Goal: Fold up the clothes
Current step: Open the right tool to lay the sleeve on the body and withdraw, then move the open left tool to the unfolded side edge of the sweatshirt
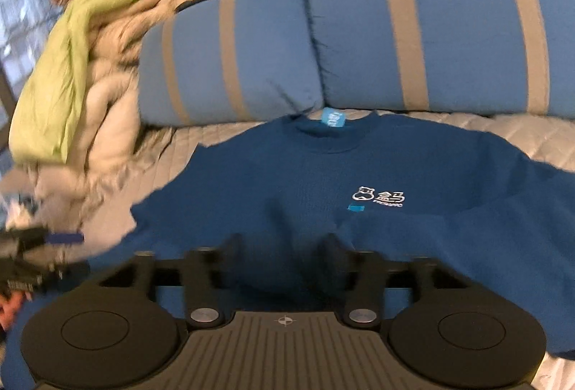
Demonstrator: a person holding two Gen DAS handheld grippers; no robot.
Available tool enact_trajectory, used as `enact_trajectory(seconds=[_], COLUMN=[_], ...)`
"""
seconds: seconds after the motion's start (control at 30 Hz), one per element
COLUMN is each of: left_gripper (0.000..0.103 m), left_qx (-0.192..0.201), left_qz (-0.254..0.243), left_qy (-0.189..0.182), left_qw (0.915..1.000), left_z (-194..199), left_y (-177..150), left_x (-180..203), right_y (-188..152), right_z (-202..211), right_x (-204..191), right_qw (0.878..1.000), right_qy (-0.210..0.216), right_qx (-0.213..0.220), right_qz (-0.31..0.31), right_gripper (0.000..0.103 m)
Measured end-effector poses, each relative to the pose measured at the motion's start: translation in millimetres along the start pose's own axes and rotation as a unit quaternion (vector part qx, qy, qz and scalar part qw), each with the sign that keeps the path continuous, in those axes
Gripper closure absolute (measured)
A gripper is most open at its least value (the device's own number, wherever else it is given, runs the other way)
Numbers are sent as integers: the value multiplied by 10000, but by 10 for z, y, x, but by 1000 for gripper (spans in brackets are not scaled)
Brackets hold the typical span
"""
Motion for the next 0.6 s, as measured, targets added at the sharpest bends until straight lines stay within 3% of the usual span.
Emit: enact_trajectory(seconds=[0.1, 0.33, 0.6], left_gripper=[31, 31, 30], left_qx=[-25, -418, -723], left_qz=[69, 211, 870], left_qy=[-29, -302, -1275], left_qw=[10000, 9984, 9854], left_z=[-3, -39, -212], left_y=[3, 153, 792], left_x=[-21, 61, 481], right_y=[-36, -211, -387], right_z=[106, 422, 672], right_x=[-44, 15, 30], right_qw=[9997, 9987, 9940], right_qy=[-102, -345, -753], right_qx=[25, 18, 4], right_qz=[199, 365, 788], right_gripper=[12, 7, 0])
Point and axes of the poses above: each gripper's, at about its wrist camera, not at the fingertips, and z roughly against the way its jaws point, x to its right, y to its top, the point moved 9 cm from there along -z, roughly the way its jaws point, and after that the axes turned 8 degrees about z, right-handed, at the moved point
